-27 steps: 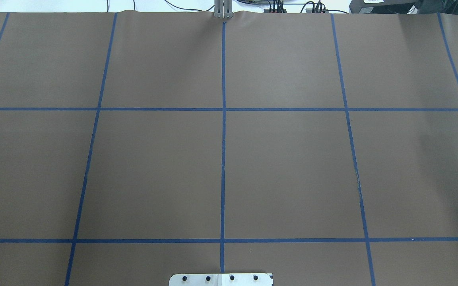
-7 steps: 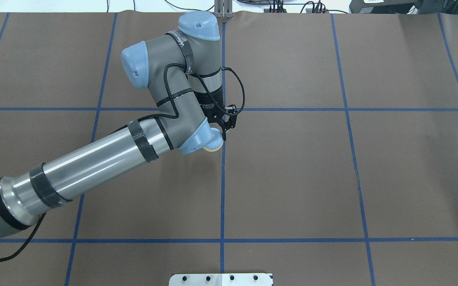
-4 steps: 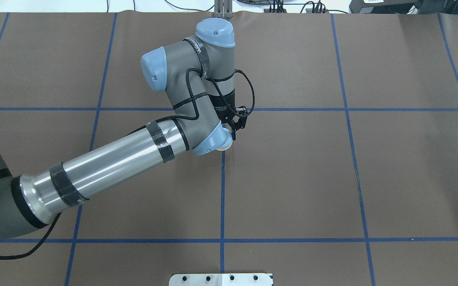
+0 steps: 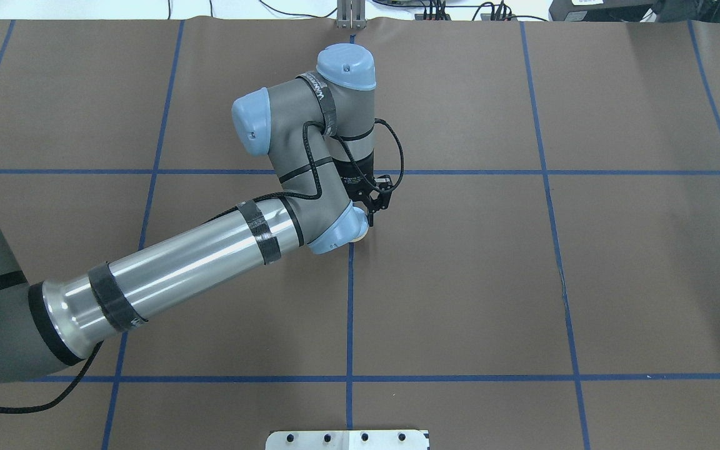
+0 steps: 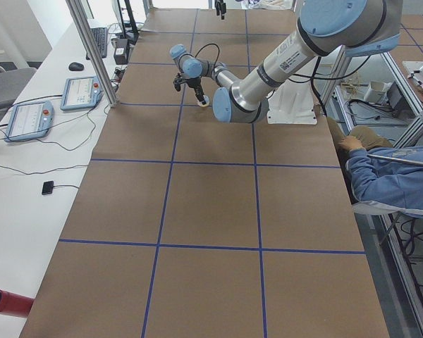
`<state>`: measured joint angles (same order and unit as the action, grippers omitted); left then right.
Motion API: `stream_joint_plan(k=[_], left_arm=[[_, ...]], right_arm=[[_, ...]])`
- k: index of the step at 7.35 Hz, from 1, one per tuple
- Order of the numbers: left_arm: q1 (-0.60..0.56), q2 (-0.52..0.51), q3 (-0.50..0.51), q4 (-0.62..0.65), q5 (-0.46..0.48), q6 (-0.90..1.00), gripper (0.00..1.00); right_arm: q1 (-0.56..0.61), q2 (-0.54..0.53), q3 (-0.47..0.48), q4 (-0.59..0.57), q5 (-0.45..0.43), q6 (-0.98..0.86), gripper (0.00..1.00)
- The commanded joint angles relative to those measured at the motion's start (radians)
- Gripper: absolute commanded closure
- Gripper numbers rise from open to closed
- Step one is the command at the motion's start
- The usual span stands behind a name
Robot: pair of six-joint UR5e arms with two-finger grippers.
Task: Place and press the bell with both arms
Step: 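Lower the bell onto the table and open the left gripper, then raise the left gripper away from the bell while the right arm approaches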
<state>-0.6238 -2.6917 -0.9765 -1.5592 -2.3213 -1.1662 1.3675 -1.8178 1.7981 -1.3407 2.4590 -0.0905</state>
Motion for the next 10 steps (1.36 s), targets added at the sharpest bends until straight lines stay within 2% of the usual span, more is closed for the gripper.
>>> stream_joint_plan(k=[1,4,6,7,8,9,10], left_arm=[[0.015,0.001,0.001,-0.016,0.025,-0.001,0.16],[0.013,0.001,-0.019,-0.018,0.031,-0.012,0.06],[-0.057,0.038,-0.176,0.002,0.020,-0.013,0.02],[-0.077,0.120,-0.294,0.010,0.020,-0.007,0.01],[-0.109,0.294,-0.491,0.004,0.019,0.009,0.02],[-0.140,0.510,-0.704,-0.002,0.019,0.099,0.01],[-0.189,0.662,-0.826,0.001,0.019,0.225,0.01]], right_arm=[[-0.001,0.000,0.000,0.000,0.000,0.000,0.00],[-0.004,0.032,-0.006,0.001,0.008,0.009,0.00],[-0.051,0.115,0.006,0.005,0.005,0.233,0.00],[-0.079,0.171,0.006,0.003,-0.003,0.314,0.00],[-0.102,0.239,0.007,0.005,-0.014,0.428,0.01],[-0.163,0.291,0.051,0.005,-0.062,0.590,0.01],[-0.270,0.319,0.132,0.005,-0.207,0.762,0.04]])
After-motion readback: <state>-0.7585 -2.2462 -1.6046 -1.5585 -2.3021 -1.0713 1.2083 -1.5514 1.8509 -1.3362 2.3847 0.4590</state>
